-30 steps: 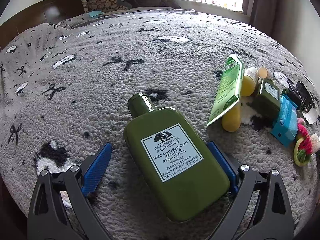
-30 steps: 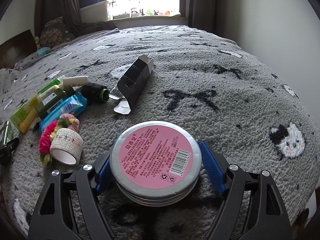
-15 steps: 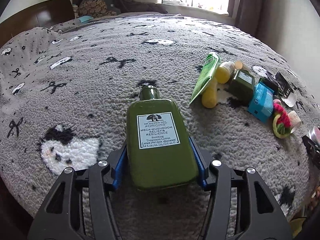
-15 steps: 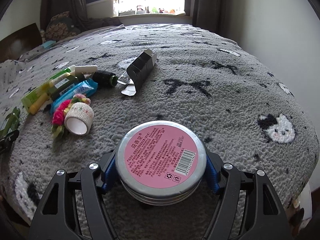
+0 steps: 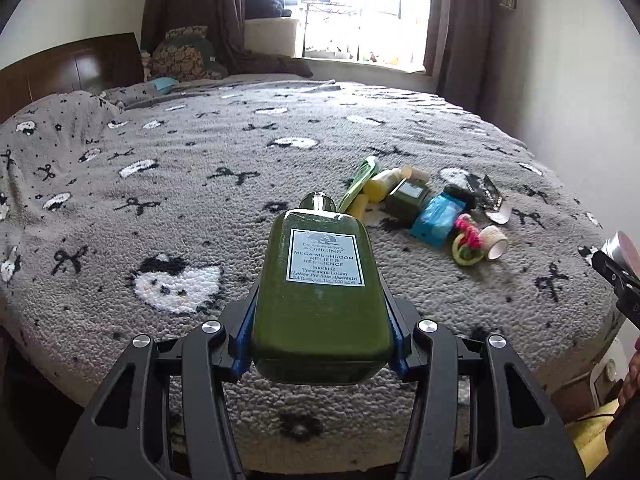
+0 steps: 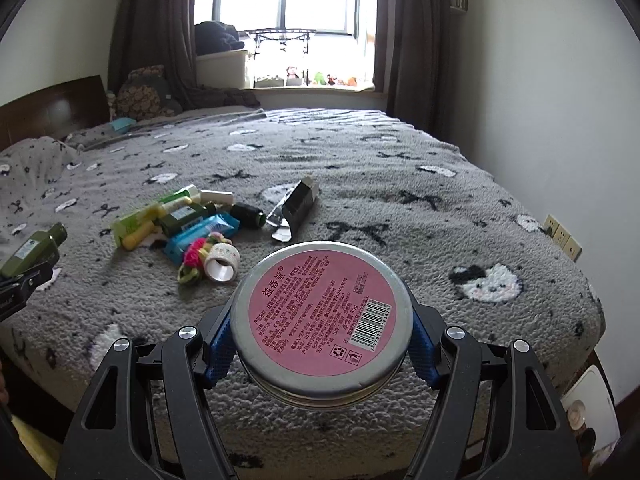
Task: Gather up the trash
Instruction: 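Carry the green bottle and pink tin down below the bed edge over the bin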
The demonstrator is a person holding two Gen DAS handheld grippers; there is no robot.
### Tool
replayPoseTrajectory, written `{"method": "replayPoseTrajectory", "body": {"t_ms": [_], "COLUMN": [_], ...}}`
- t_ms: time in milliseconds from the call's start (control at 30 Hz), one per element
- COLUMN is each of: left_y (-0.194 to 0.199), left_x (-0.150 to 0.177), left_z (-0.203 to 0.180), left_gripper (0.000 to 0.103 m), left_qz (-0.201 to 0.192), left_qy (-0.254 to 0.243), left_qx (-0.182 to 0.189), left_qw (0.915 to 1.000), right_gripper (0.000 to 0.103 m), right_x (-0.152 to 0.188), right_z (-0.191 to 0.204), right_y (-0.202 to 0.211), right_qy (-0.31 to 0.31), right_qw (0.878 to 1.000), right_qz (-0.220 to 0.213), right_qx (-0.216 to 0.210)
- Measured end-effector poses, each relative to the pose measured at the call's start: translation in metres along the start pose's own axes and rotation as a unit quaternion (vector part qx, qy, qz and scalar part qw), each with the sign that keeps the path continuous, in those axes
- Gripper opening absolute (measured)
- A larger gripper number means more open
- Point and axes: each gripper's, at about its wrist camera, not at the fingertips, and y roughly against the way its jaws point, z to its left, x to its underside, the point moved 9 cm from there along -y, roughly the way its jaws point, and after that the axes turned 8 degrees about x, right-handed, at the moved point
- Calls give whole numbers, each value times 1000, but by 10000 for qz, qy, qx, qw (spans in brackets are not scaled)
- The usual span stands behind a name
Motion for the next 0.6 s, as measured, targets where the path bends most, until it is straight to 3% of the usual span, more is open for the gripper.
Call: {"method": "replayPoseTrajectory", "body": {"t_ms": [267,600], "left_y": [54,68], "left_x": [7,74], "left_z": [-21,-27], "left_gripper": [49,49], "left_qz": [-347,76], "left_qy": [-145,-269], "left_qx": [202,287], "left_qw": [9991,9992], "right_gripper": [71,71], "right_x": [3,56], "right_z": [9,35], "right_y": [53,73], "right_qy": [147,512], "right_qw": [9981,9922], "right_qz": [-389,-2], "right_qx": [-456,-1133]}}
